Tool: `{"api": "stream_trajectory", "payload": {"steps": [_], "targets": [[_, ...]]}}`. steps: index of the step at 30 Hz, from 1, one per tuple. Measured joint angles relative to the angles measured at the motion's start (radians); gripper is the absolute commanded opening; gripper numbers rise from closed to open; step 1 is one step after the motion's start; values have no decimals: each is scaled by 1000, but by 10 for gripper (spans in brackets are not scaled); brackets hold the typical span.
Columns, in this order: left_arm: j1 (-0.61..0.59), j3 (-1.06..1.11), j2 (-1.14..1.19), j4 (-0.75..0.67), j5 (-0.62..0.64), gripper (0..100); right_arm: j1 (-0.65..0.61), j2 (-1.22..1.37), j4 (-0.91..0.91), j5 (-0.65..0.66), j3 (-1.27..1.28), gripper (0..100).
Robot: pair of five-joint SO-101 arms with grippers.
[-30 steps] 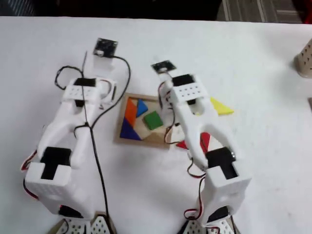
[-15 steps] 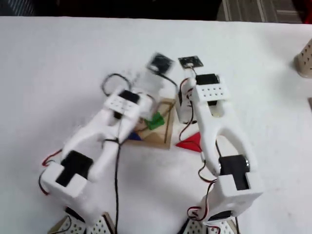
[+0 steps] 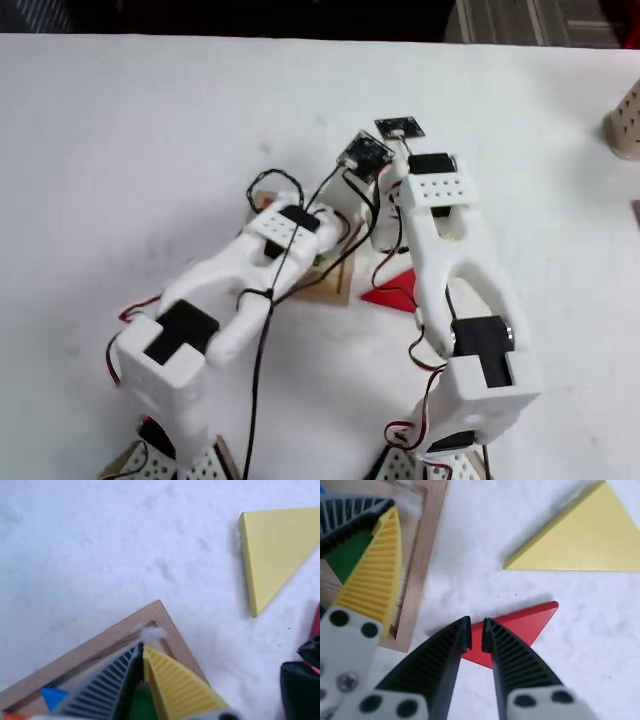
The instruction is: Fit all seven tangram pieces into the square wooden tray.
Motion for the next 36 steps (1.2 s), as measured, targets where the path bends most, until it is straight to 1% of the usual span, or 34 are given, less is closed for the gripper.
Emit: {"api": "stream_trajectory", "payload": {"steps": [4, 12, 19, 25, 36], "targets": [[0, -3, 8, 31, 0, 22, 2, 2, 0, 0, 2, 41], [0, -15, 5, 158, -2, 22, 2, 3, 0, 0, 2, 43], [-5, -18, 5, 233, -2, 22, 3, 3, 0, -3, 3, 43], [-5, -23, 2, 278, -2, 22, 3, 3, 0, -5, 3, 44], [-5, -5, -32, 301, -2, 22, 3, 3, -18, -5, 3, 42]]}}
